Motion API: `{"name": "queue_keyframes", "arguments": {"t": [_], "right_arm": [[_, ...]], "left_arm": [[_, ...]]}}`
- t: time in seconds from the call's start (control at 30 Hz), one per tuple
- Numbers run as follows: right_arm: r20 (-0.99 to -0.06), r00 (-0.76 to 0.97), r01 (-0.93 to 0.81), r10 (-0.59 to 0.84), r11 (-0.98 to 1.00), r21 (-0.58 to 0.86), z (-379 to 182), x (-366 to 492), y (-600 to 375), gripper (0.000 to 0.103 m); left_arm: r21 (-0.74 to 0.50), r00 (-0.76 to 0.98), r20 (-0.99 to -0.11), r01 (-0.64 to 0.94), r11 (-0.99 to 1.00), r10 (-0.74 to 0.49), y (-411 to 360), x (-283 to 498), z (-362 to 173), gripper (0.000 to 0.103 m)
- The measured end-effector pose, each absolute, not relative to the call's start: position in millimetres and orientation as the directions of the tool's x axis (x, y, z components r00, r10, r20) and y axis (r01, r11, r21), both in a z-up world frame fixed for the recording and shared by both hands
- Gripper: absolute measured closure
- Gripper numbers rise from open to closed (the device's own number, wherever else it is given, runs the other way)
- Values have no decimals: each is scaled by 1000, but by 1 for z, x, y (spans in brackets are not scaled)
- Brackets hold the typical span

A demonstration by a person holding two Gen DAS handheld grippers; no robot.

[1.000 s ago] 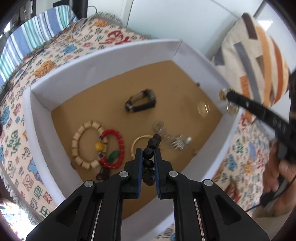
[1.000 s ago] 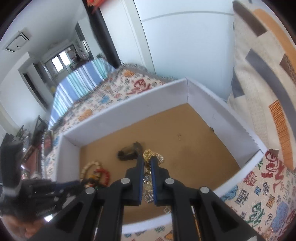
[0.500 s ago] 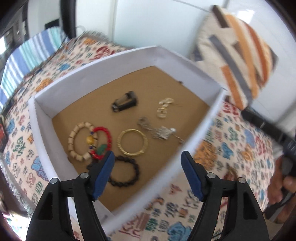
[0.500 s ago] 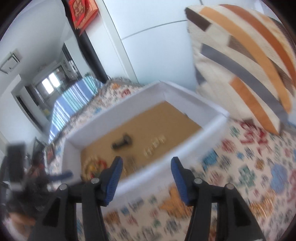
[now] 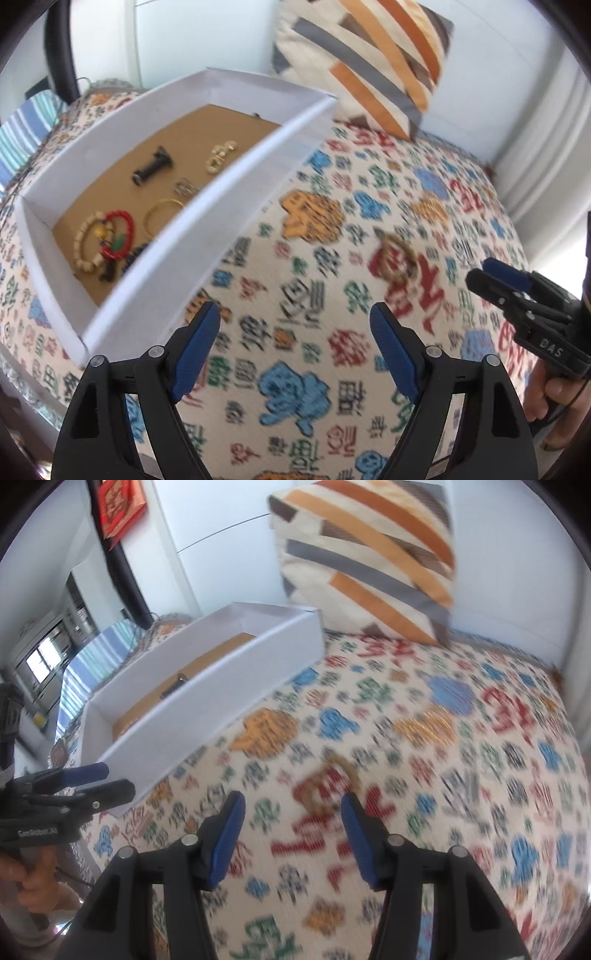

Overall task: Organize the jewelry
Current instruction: 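Withdraw both tools from the tray back over the last two pieces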

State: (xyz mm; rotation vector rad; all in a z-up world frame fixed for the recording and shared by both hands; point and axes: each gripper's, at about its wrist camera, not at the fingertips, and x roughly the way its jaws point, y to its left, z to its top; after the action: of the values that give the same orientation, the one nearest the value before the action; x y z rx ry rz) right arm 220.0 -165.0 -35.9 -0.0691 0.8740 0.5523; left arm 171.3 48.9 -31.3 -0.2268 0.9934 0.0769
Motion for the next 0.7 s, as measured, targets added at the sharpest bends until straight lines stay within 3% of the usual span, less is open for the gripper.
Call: {"name": "queue_keyframes", "arguments": {"t": [0.7], "right_arm": [[-838,416,-395,354,900,184,-84,165,-194,48]], "left_arm": [[-81,427,-903,-64,995,-46,-6,145,-75,14]]}}
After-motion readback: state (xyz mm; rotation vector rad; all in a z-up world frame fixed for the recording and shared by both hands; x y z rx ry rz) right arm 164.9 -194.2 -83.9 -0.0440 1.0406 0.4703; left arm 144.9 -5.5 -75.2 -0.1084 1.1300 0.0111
